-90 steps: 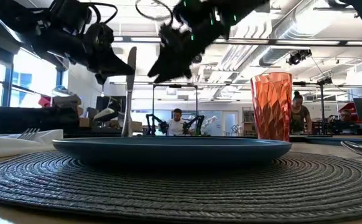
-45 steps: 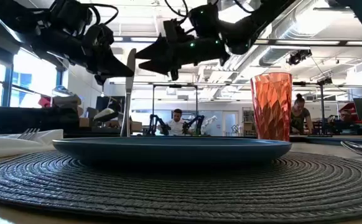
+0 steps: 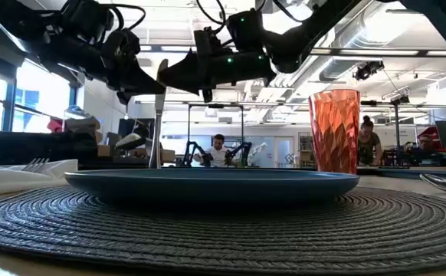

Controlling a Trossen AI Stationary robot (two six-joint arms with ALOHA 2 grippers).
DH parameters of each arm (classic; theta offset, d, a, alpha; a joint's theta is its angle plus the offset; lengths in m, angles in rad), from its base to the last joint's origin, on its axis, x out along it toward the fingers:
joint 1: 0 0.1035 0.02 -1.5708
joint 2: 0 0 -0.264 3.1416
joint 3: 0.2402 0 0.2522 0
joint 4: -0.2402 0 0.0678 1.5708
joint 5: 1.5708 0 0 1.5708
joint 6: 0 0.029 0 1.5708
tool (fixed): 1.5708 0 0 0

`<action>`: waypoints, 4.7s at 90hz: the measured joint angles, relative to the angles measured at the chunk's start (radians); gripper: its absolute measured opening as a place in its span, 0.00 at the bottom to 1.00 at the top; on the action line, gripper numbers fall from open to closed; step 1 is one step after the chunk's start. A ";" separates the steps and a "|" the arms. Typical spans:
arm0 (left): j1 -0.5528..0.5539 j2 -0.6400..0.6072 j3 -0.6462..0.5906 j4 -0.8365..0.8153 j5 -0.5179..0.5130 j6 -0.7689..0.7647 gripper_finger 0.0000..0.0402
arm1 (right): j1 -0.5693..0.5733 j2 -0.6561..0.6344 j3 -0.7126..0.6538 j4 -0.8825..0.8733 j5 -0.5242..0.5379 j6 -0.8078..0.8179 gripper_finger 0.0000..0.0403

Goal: Set table place
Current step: Put the silver table knife to the right of the gray table mat

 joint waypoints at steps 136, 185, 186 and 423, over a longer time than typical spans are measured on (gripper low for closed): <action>0.000 -0.001 0.004 0.059 -0.002 -0.007 0.00 | 0.015 -0.057 0.047 -0.141 0.074 -0.038 0.00; 0.001 -0.017 -0.001 0.149 -0.010 0.085 0.33 | 0.021 -0.074 0.124 -0.317 0.119 -0.085 0.00; 0.001 -0.019 -0.001 0.149 -0.010 0.087 0.34 | 0.021 -0.074 0.124 -0.318 0.119 -0.085 0.00; 0.000 -0.021 0.000 -0.015 -0.062 0.087 0.26 | 0.077 0.144 0.094 -0.274 0.273 -0.220 0.00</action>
